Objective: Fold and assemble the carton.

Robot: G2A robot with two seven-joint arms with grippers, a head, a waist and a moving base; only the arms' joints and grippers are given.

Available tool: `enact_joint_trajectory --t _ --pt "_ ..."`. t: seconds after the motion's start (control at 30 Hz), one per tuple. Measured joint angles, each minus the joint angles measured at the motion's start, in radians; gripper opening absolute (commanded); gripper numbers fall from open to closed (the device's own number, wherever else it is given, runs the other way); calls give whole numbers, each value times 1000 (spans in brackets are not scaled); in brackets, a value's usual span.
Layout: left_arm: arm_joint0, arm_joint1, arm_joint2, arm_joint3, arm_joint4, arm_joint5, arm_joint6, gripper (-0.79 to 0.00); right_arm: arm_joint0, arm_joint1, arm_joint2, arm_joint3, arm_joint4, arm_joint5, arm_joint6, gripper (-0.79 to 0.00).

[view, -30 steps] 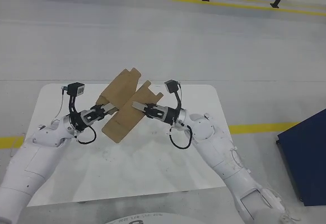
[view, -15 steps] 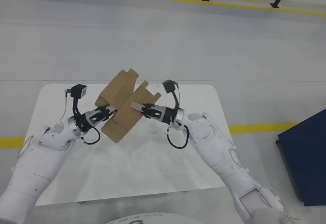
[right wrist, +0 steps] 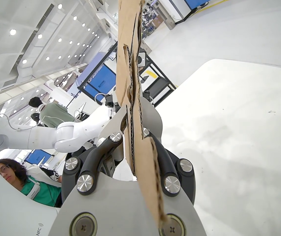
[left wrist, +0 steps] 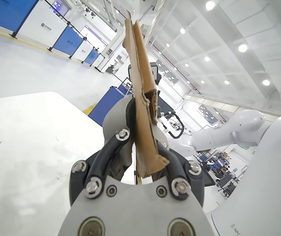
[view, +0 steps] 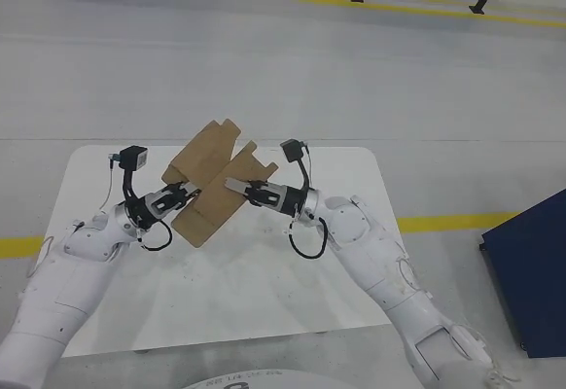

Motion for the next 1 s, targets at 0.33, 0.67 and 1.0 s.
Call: enact_joint_trajectory --t 0.33,0.67,1.0 --pt "23 -1 -68 -20 170 0 96 -785 -12 0 12 2 33 -8 -9 0" --pt "68 -6 -134 -72 750 74 453 -785 3 -7 -7 20 84 14 9 0" --pt "122 -24 -61 -140 1237 374 766 -785 21 -14 -25 33 105 9 28 0"
